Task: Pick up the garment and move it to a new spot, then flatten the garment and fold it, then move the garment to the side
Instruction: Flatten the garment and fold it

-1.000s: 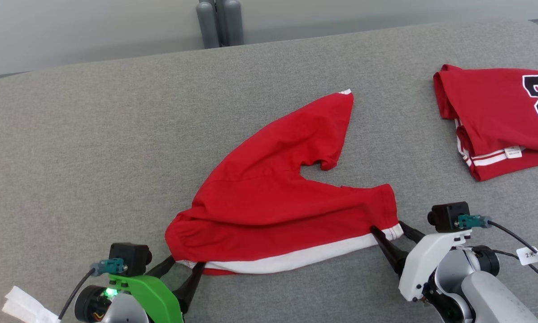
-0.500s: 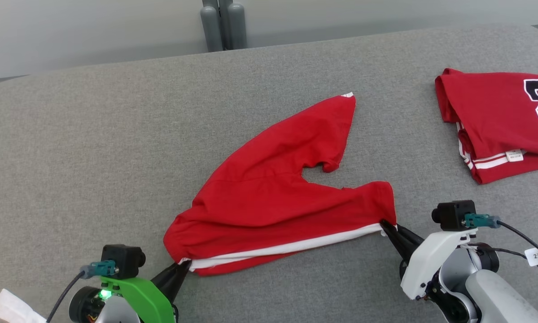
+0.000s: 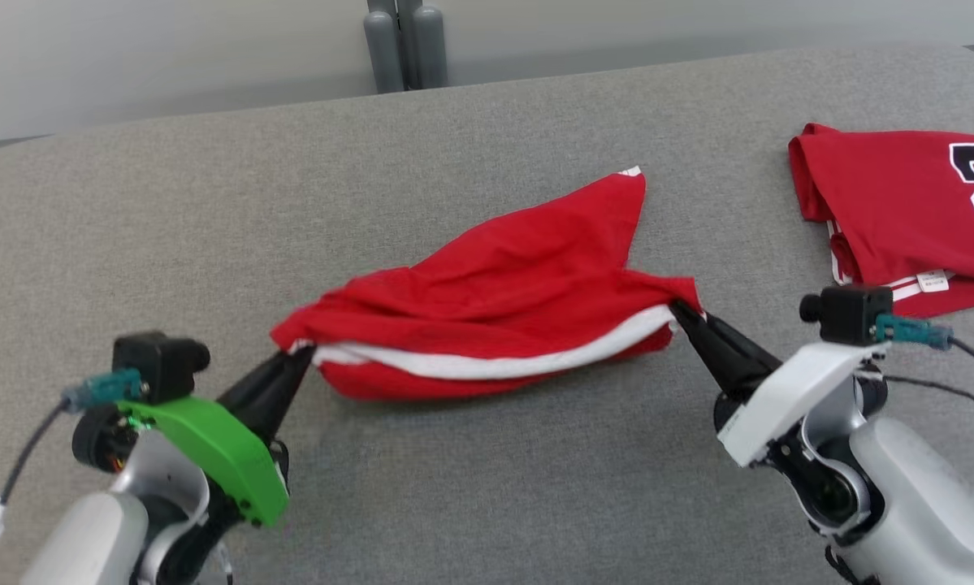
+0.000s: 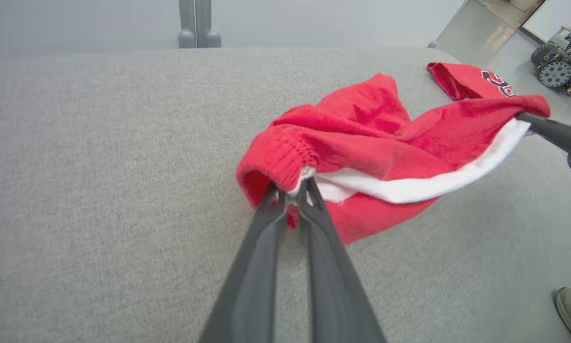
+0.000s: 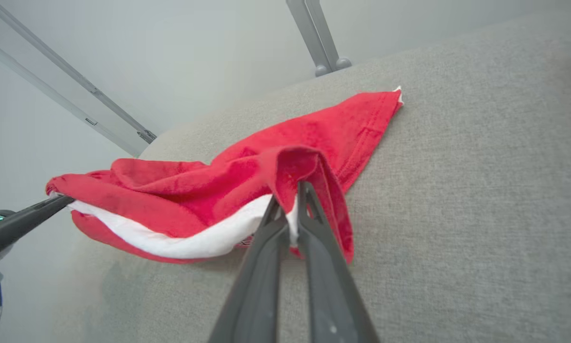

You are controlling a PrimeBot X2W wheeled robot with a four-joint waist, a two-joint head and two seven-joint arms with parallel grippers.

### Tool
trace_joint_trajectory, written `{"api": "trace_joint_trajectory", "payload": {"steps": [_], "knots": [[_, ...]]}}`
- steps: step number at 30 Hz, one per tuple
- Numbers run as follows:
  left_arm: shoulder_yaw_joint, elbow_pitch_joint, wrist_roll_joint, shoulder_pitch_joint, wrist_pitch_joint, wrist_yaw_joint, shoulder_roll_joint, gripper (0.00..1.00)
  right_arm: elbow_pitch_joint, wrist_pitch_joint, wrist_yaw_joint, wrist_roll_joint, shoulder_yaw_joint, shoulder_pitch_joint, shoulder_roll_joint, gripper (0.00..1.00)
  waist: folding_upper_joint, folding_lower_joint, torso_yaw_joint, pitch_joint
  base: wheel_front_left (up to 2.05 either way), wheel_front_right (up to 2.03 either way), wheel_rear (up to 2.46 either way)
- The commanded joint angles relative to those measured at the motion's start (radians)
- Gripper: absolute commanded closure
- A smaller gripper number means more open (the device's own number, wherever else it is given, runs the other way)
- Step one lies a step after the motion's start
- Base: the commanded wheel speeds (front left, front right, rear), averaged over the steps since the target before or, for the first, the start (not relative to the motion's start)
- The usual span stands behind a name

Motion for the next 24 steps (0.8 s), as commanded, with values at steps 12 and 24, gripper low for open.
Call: {"api": "trace_joint_trajectory", "payload": {"steps": [12, 24], "knots": [[-0.089, 0.192, -0.080, -0.603, 0.125, -0.008, 0.032, 1.00, 0.069, -0.011, 0.001, 0.217, 0.108, -0.516, -0.103, 1.00, 0.0000, 0.0000, 0.013, 0.217, 0.00, 0.00, 0.00], [-0.213, 0.471, -0.164, -1.195, 0.146, -0.008, -0.006, 1.00, 0.249, 0.009, 0.001, 0.307, 0.208, -1.071, -0.180, 1.00, 0.0000, 0.0000, 0.032, 0.419, 0.00, 0.00, 0.00]]}}
